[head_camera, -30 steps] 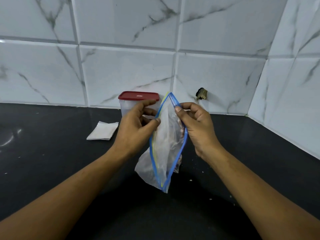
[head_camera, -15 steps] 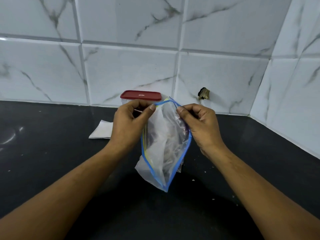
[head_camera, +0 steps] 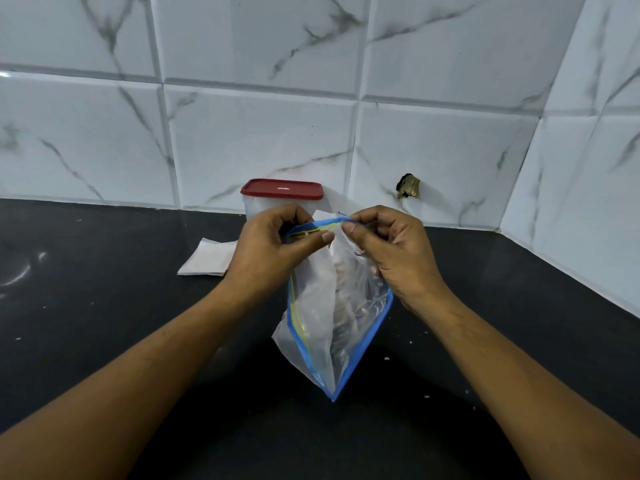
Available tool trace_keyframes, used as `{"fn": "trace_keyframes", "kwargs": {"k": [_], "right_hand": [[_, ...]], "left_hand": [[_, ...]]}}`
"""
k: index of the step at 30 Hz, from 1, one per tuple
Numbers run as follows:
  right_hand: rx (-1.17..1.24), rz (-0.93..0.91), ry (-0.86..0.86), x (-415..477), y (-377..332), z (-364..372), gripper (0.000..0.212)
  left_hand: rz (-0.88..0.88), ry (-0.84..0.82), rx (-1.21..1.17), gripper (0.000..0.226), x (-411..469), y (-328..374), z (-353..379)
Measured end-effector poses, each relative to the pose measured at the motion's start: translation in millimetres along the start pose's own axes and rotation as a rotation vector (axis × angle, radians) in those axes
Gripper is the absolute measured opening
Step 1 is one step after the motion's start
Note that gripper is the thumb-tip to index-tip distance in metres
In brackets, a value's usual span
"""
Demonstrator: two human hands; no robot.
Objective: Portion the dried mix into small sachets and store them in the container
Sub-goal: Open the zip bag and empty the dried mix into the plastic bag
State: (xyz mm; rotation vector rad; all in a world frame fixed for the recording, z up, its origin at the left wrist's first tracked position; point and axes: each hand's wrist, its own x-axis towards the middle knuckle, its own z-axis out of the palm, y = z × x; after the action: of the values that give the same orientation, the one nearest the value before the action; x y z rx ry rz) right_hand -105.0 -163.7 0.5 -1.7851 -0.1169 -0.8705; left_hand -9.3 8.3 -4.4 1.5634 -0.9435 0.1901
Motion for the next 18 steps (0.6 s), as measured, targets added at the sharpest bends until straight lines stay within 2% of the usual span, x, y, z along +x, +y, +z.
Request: {"fn": "trace_keyframes", "kwargs": {"k": [3,6,8,12,16,18], "right_hand": [[0.023,0.02,-0.062,-2,-6,-2,0.011],[0.03,0.071,-0.101,-4,-10,-2,0.02],[0.03,0.111,-0.117,-5,-13,1,0.029],[0.055,0.214,-0.178,-4,-14,2,0.05],[0.126,0.27,-0.163,-3,-16,3,0.044],[0.162,0.255,-0.129,-3,-16,0,0.029]], "left_hand": [[-0.046,-0.036,-0.101,0.032,2,-1,-4],[-0.067,-0.082,-0.141,0.031,2,0,-4],[-0.066,-0.101,-0.138,0.03,2,0,-4],[-0.091,-0.115,-0.149,0.042,3,1,-5],[-0.109,-0.124,-0.224,0.053,3,-1,-6],[-0.086,-0.125,-0.22,0.047,2,1,-5]]}}
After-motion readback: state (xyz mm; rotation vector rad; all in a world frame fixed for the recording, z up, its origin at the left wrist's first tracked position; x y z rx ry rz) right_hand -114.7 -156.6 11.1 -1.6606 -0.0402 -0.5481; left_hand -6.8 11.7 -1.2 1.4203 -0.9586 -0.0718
